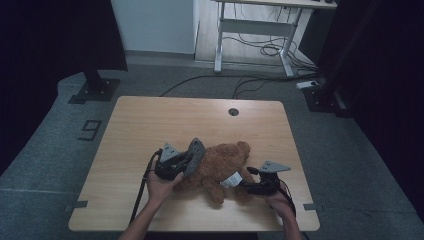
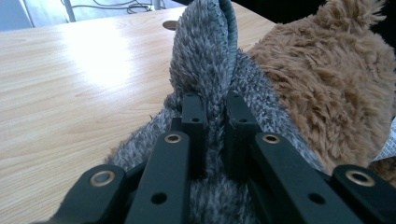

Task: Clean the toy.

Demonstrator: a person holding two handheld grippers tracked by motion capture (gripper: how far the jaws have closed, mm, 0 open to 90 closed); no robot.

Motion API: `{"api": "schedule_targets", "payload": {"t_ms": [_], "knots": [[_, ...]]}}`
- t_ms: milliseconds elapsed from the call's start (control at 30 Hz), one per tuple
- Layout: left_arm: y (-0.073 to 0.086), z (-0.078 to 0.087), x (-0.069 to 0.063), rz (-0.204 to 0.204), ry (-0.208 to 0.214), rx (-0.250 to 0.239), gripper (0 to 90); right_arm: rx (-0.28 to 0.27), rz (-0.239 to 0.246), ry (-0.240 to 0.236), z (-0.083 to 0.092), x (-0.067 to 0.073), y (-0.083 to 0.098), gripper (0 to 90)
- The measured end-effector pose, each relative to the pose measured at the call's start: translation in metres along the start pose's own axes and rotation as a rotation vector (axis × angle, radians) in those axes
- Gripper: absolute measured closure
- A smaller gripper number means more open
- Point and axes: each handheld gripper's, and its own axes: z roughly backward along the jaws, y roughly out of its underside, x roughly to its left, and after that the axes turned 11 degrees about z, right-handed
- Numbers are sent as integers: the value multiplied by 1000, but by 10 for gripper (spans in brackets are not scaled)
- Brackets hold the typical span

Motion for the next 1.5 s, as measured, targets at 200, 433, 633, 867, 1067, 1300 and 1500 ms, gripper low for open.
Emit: {"api": "schedule_targets", "payload": {"t_ms": [200,433,633,867,1067,1300,1500], "knots": [[1,1,-2,1,14,4,808,-87,-58,21,23,-8,-3,265],[4,4,-4,6,37,3,809,-118,-50,0,10,5,-33,178],[9,8,-5,9,58,-1,810,-102,-65,-3,-16,7,-56,92],[15,14,-3,25,81,-6,810,-42,-89,-77,-35,8,-46,288],[9,17,-9,37,102,9,807,-50,-43,-66,-30,14,-36,467],[-33,14,-32,-28,82,1,808,-86,9,41,-34,21,-36,537],[-64,-31,-65,-26,132,48,807,-97,54,126,-42,26,-41,542]]}}
